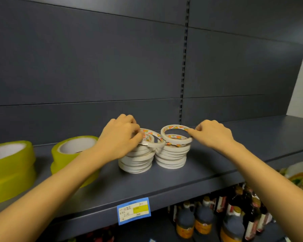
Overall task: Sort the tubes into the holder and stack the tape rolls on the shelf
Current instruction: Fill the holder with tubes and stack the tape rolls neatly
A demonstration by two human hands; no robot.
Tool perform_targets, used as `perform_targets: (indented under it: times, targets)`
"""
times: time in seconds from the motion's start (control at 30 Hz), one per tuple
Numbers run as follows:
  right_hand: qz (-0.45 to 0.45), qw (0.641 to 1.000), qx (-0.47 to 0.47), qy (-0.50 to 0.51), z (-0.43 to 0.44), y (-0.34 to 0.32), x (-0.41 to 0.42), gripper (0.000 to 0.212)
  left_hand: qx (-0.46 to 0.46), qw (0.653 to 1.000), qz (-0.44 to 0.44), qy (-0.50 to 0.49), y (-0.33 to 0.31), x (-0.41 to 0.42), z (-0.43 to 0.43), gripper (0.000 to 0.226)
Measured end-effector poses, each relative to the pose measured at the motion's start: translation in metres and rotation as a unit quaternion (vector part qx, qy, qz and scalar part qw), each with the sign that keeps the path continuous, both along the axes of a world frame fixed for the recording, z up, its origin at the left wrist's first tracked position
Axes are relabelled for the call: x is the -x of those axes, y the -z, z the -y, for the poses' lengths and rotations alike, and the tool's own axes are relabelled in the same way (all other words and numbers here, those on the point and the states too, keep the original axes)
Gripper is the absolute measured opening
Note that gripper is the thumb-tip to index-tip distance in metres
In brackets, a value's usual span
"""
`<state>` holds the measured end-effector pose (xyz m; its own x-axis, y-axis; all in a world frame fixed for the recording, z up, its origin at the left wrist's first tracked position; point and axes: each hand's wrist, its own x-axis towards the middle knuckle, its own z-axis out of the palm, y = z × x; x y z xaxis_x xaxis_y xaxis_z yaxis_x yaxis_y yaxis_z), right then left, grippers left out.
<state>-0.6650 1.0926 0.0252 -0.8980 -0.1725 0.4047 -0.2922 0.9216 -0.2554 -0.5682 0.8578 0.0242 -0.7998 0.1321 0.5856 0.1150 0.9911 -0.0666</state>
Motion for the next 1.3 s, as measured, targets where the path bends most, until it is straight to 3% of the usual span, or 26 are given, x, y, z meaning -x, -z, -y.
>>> perform_targets:
  times: [0.1,0.23,0.33,0.53,0.6,0.7,0.8,0.87,0.93,1.0,1.07,1.17,1.3]
  targets:
    - [-0.007,1.000,0.005,-0.004,-0.003,0.004,0.007,0.053,-0.073,0.994,-0.006,-0.083,-0.005,0.006,0.004,0.031]
    - [-0.010,1.000,0.021,-0.014,-0.003,0.005,0.014,0.052,-0.101,0.981,0.099,-0.132,-0.012,0.010,0.004,0.023]
    - [-0.023,0.999,0.011,-0.039,-0.004,0.007,0.018,0.050,-0.123,0.980,0.077,-0.133,-0.015,0.005,0.007,0.009]
    - [-0.017,0.994,-0.039,-0.101,-0.002,0.009,0.027,0.051,-0.149,0.962,0.046,-0.226,-0.012,-0.005,0.004,0.018]
    - [-0.015,0.991,-0.052,-0.123,-0.002,0.011,0.032,0.053,-0.154,0.956,0.016,-0.248,-0.011,-0.010,-0.003,0.019]
    - [-0.017,0.987,-0.037,-0.154,-0.005,0.015,0.039,0.056,-0.161,0.953,-0.106,-0.234,-0.008,-0.022,-0.018,0.017]
    - [0.005,0.976,0.097,-0.194,-0.011,0.024,0.050,0.047,-0.198,0.952,-0.199,-0.118,0.007,-0.039,-0.052,0.010]
    - [0.110,0.928,0.243,-0.260,-0.011,0.033,0.058,0.035,-0.242,0.951,-0.186,-0.053,0.027,-0.046,-0.082,0.010]
    - [0.256,0.832,0.375,-0.317,-0.003,0.044,0.062,0.036,-0.308,0.940,-0.144,-0.027,0.053,-0.045,-0.109,0.013]
    - [0.355,0.749,0.440,-0.345,0.006,0.054,0.064,0.042,-0.383,0.921,-0.070,-0.010,0.073,-0.037,-0.130,0.021]
    - [0.403,0.700,0.465,-0.364,0.012,0.061,0.067,0.049,-0.439,0.898,-0.012,-0.001,0.085,-0.023,-0.143,0.044]
    - [0.440,0.669,0.452,-0.393,0.015,0.066,0.071,0.062,-0.518,0.854,0.036,-0.021,0.085,-0.002,-0.156,0.065]
    - [0.443,0.670,0.448,-0.393,0.009,0.071,0.068,0.056,-0.638,0.768,-0.030,-0.037,0.075,0.036,-0.156,0.050]
